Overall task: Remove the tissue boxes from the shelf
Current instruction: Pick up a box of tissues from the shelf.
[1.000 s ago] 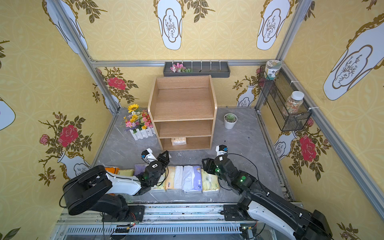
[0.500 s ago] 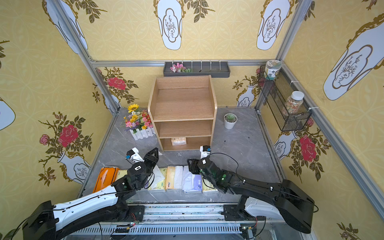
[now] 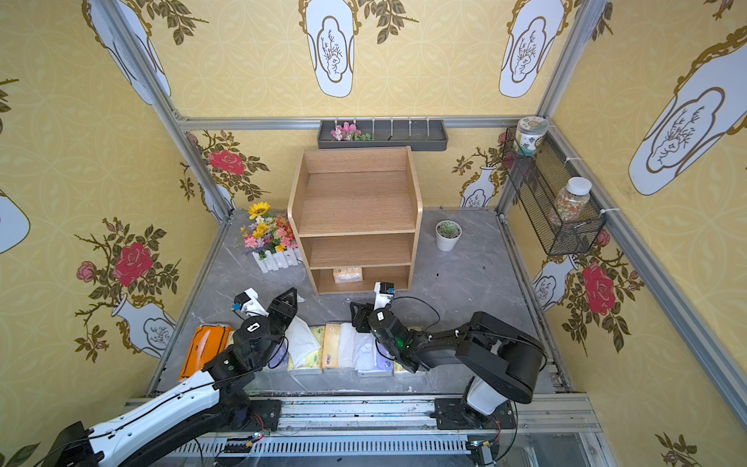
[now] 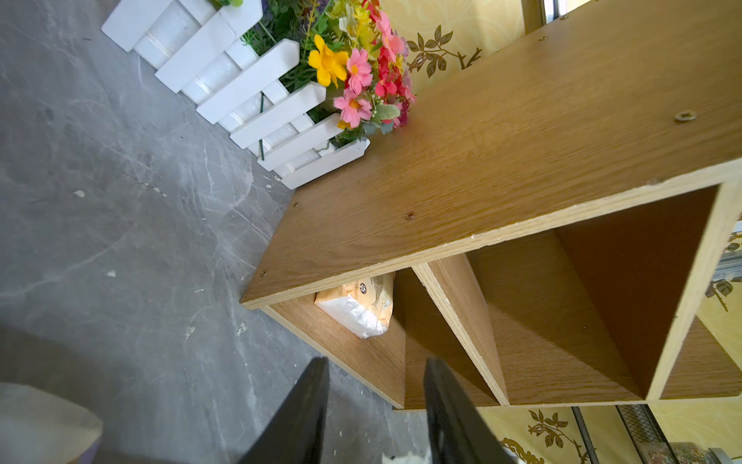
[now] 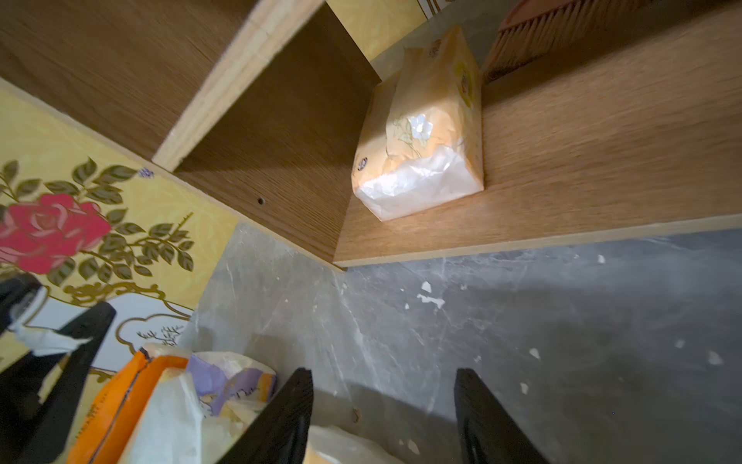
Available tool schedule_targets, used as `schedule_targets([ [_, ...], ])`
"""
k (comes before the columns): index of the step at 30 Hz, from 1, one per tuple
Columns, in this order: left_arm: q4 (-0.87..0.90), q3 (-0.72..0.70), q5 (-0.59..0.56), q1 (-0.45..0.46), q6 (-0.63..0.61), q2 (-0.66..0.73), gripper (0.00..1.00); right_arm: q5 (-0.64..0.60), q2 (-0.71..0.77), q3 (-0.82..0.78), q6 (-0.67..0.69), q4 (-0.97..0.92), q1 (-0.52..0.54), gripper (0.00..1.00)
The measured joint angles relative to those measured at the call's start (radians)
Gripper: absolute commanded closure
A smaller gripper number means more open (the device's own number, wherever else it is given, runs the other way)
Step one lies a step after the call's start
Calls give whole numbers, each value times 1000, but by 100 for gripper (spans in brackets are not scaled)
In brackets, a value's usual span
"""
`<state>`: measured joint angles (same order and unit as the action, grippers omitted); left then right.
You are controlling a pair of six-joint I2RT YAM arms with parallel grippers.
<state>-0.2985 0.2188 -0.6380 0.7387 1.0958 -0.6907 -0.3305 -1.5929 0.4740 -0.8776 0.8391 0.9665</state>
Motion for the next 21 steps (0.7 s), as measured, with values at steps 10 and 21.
schedule_targets([
  [10,0,16,45,-43,4,1,57,58,-124,-2,-246,174,-110,44],
  [21,-7,-9,69,-46,30,-4,57,160,-167,43,-335,204,-183,44],
])
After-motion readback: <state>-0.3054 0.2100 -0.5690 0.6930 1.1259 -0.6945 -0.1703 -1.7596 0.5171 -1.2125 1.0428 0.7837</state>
